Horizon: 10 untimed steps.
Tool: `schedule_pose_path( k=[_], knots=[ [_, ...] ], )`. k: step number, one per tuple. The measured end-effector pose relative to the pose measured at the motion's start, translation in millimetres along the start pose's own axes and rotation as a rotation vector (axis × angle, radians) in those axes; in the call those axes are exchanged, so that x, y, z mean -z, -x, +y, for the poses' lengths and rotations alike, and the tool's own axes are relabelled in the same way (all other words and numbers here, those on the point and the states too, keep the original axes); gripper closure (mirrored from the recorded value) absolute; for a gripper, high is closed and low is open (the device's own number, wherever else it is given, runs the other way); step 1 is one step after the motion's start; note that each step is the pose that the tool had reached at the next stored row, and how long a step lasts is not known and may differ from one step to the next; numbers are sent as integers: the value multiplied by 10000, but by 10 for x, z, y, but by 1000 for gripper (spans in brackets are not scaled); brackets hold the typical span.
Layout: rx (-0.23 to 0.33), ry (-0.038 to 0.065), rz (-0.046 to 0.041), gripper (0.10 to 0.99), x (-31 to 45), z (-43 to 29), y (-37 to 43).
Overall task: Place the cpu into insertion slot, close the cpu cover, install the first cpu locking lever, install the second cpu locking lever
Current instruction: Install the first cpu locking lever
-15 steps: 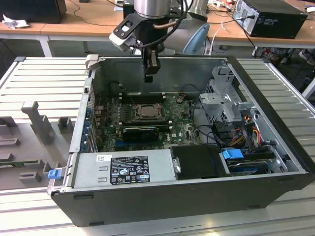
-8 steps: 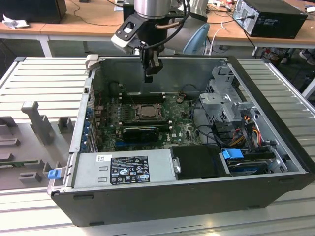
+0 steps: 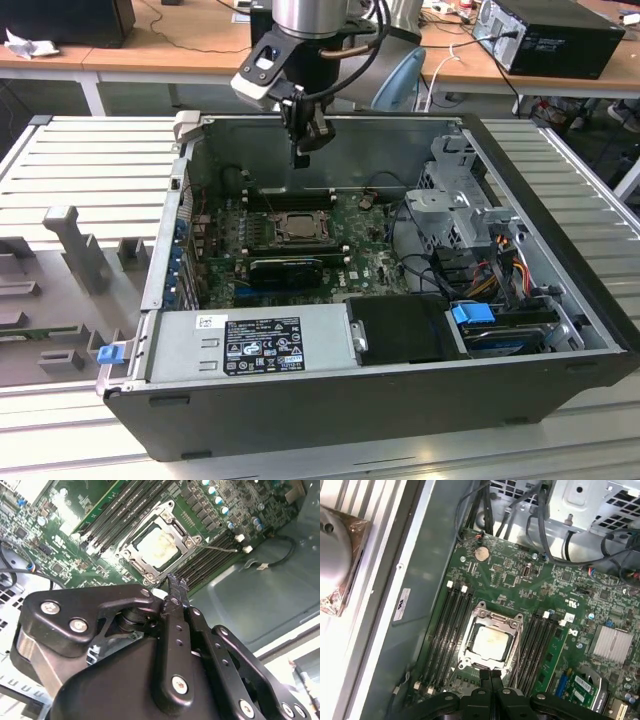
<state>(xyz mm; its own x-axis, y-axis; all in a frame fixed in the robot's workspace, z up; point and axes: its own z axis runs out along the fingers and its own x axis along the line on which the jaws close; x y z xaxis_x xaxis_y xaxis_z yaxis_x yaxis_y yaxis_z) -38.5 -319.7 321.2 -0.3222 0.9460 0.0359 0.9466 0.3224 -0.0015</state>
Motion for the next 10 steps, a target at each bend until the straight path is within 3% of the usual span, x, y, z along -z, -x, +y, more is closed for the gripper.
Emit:
schedule_pose_path(
  k=[10],
  knots=[
    [1341, -48, -2, 980, 0, 0, 0]
  ],
)
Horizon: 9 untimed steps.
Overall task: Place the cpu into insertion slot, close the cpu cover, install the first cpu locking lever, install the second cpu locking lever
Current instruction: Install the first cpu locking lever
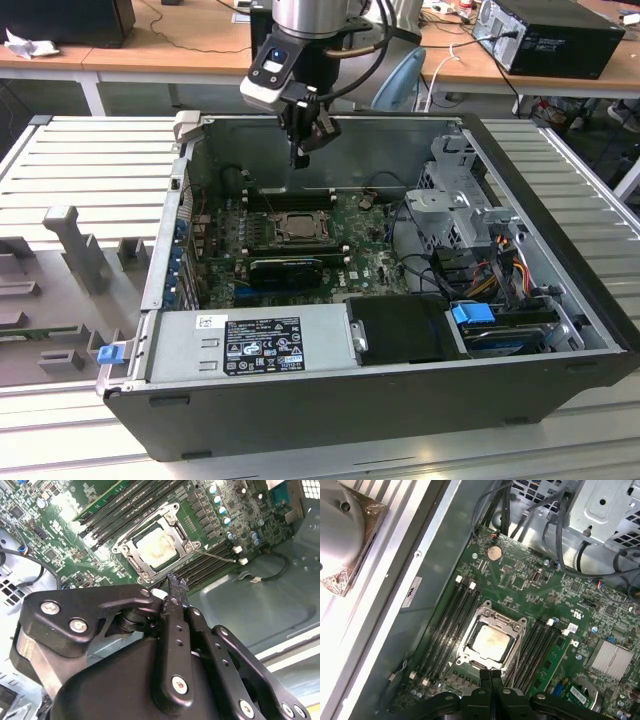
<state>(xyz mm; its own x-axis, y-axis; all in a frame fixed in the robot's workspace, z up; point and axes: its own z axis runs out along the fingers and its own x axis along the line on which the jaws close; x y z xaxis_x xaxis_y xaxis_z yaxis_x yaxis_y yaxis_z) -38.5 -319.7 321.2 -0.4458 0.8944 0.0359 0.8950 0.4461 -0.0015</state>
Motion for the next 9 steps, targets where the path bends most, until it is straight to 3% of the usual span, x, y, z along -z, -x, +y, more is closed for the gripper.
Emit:
schedule_pose_path(
  k=[9],
  knots=[
    [929, -37, -10, 980, 0, 0, 0]
  ],
)
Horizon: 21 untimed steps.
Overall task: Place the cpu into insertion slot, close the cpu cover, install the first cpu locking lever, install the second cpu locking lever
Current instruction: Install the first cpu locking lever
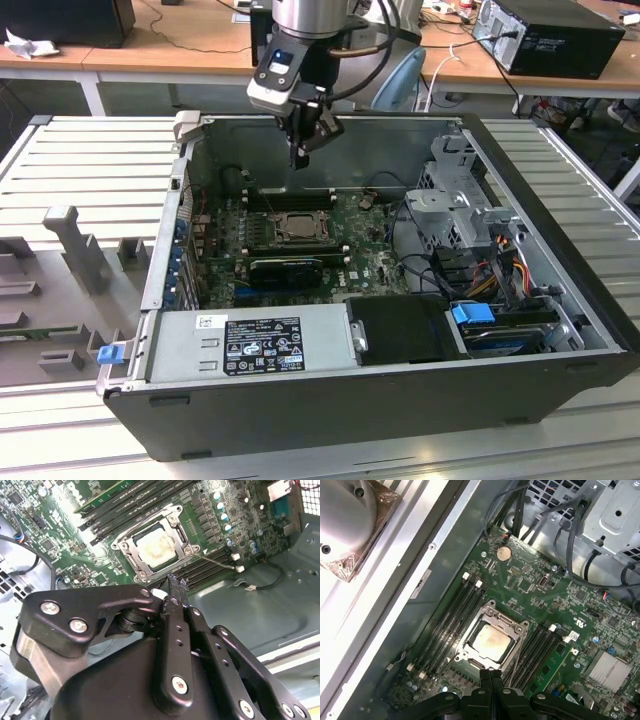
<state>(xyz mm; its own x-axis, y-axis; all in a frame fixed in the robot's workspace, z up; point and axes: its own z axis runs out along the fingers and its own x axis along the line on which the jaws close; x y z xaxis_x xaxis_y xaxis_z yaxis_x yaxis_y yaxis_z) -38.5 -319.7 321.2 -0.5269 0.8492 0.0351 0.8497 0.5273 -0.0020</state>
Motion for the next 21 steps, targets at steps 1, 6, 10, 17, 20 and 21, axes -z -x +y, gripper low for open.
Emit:
schedule_pose_path(
  k=[1, 6, 10, 17, 20, 21],
  knots=[
    [86, -5, -2, 980, 0, 0, 0],
    [867, -35, -10, 980, 0, 0, 0],
    [1368, -54, -13, 980, 0, 0, 0],
    [2042, -77, -15, 980, 0, 0, 0],
    [2325, -88, -16, 980, 0, 0, 0],
    [2447, -91, -16, 980, 0, 0, 0]
  ],
)
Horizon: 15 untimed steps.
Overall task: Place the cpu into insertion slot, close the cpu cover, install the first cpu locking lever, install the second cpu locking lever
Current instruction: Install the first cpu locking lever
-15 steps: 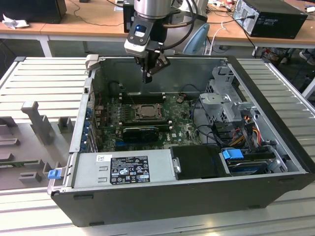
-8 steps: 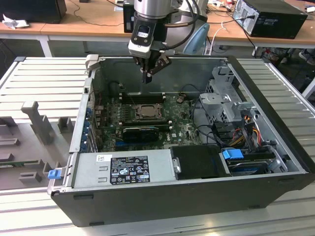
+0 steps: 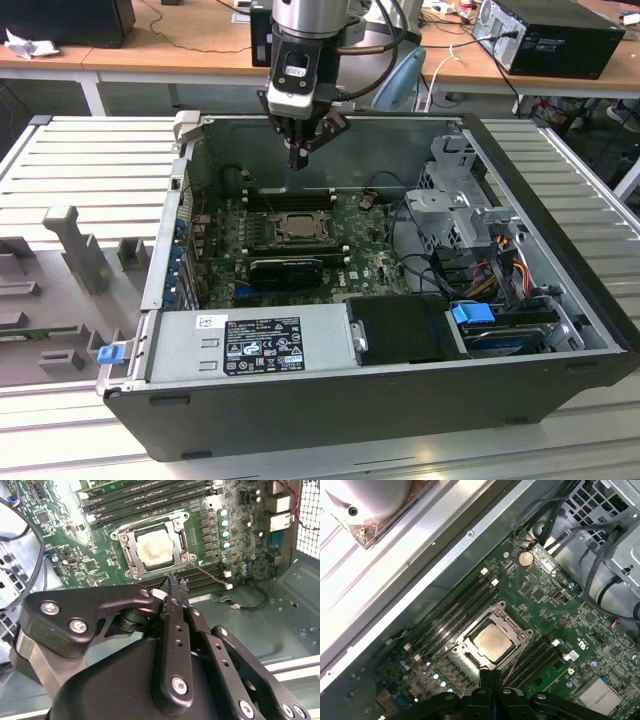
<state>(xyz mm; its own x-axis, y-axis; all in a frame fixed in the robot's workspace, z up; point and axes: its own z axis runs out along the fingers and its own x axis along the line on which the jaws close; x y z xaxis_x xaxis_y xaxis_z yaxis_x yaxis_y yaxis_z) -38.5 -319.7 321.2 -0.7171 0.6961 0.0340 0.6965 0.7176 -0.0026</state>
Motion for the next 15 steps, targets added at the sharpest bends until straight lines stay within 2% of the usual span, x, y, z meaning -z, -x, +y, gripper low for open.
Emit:
schedule_pose_path(
  k=[7, 15],
  knots=[
    [959, -33, -2, 980, 0, 0, 0],
    [1736, -59, -4, 980, 0, 0, 0]
  ],
)
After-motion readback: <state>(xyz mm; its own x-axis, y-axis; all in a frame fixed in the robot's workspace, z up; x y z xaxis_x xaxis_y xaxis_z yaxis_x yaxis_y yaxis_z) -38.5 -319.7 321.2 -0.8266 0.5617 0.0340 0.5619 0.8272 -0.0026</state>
